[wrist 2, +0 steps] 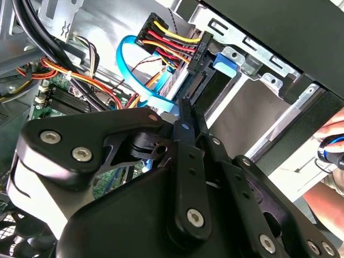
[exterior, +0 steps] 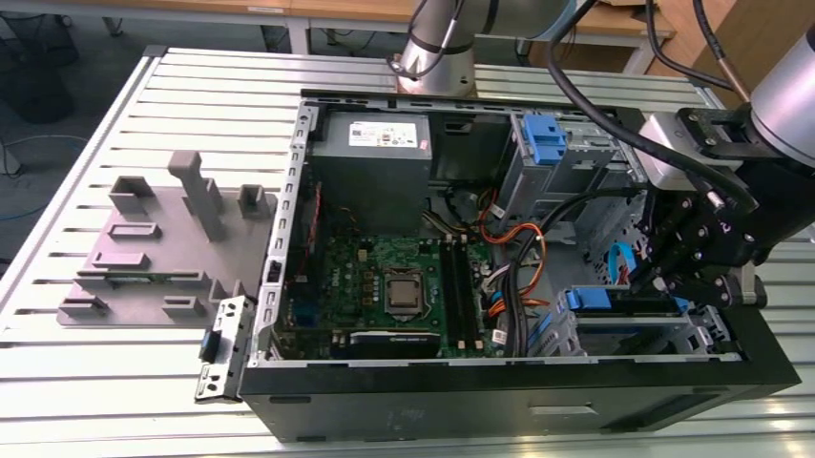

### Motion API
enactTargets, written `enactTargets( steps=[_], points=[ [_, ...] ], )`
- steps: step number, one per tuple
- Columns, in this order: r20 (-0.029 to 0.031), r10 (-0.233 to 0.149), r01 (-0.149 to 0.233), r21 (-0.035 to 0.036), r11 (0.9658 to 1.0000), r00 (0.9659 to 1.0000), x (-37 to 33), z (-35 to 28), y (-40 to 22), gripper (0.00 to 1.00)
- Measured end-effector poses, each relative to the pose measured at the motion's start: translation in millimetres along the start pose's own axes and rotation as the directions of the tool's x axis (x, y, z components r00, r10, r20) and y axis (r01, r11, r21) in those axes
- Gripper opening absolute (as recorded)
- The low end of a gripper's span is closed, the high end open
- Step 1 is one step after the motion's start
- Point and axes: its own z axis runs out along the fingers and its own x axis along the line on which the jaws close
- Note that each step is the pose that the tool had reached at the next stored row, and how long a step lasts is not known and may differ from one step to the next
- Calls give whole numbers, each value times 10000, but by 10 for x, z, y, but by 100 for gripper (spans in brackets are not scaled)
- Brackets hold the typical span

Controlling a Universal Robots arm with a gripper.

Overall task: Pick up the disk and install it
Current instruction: 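Insert the first disk wire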

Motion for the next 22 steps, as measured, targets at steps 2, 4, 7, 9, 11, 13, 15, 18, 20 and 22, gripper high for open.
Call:
enactTargets(
  steps=[2, 4, 7, 9, 11, 13, 15, 18, 20, 22],
  points=[
    [1, 0, 0, 0, 10000, 10000, 1, 5, 0, 16],
    [0, 0, 0, 0, 10000, 10000, 1, 9, 0, 16],
    [-1, 0, 0, 0, 10000, 10000, 1, 10, 0, 16],
    [1, 0, 0, 0, 10000, 10000, 1, 15, 0, 16],
    [-1, 0, 0, 0, 10000, 10000, 1, 16, 0, 16],
    [-1, 0, 0, 0, 10000, 10000, 1, 16, 0, 16],
    [5, 0, 0, 0, 10000, 10000, 1, 28, -1, 16],
    [-1, 0, 0, 0, 10000, 10000, 1, 34, -1, 16],
    [-1, -1, 1, 0, 10000, 10000, 1, 34, -1, 16],
    [-1, -1, 1, 0, 10000, 10000, 1, 35, -1, 16]
  ],
)
